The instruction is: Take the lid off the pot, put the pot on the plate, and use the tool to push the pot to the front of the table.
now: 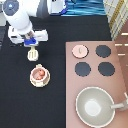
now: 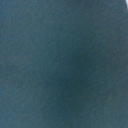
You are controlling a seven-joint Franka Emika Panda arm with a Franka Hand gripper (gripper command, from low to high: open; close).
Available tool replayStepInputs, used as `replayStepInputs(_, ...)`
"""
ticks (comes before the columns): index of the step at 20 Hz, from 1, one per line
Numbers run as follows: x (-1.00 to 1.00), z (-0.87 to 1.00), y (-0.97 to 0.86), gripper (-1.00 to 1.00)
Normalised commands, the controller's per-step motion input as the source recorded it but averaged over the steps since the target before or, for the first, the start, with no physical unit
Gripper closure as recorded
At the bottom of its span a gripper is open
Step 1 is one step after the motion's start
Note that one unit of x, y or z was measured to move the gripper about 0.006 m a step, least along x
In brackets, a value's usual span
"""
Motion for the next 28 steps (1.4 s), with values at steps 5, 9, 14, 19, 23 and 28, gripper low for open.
replayStepInputs(5,-0.4,-0.71,0.3,1.0)
replayStepInputs(9,-0.36,-0.73,0.03,1.0)
replayStepInputs(14,0.16,-0.28,0.0,1.0)
replayStepInputs(19,0.96,0.27,0.12,1.0)
replayStepInputs(23,1.0,0.18,0.02,1.0)
replayStepInputs(28,1.0,0.0,0.0,1.0)
